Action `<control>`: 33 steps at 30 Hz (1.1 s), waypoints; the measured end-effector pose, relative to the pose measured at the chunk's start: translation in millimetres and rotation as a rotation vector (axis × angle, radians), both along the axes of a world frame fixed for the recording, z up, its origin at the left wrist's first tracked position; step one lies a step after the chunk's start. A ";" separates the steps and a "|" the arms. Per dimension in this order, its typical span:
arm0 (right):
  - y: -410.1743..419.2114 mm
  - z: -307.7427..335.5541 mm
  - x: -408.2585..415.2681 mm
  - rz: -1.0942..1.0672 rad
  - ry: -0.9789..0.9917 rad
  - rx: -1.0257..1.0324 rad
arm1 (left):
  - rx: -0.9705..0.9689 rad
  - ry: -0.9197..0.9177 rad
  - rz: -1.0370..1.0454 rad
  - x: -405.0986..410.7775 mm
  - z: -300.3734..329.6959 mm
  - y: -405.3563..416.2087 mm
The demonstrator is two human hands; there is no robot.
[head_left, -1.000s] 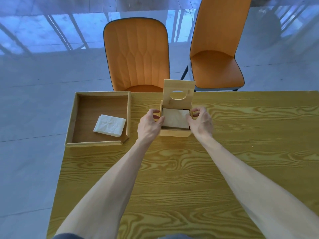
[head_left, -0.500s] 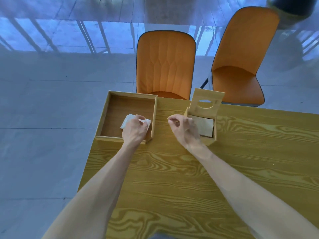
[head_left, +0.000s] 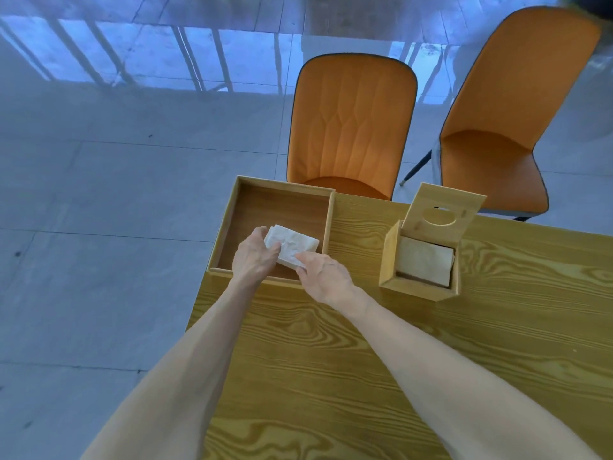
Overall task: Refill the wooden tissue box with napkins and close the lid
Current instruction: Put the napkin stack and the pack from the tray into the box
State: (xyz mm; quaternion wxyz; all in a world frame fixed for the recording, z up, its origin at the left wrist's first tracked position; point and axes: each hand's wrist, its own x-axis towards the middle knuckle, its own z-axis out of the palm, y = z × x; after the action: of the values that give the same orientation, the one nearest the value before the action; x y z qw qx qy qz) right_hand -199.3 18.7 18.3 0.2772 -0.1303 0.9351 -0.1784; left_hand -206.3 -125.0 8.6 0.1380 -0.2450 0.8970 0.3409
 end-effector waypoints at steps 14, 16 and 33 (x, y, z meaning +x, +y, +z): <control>3.9 -5.7 -4.5 -0.055 -0.030 -0.056 | 0.371 -0.170 0.150 -18.6 -3.5 -8.3; 3.5 -5.8 -5.5 -0.078 -0.025 -0.079 | 0.376 -0.163 0.134 -16.5 -2.7 -10.0; -2.2 -5.3 -2.7 -0.162 0.216 -0.192 | 0.449 0.062 -0.128 14.3 2.0 -42.3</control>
State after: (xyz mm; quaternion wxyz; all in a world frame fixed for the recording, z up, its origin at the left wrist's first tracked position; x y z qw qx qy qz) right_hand -202.0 16.5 13.1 0.1463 -0.0990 0.9455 -0.2736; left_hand -192.0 -167.3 10.6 0.1828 -0.1400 0.8161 0.5300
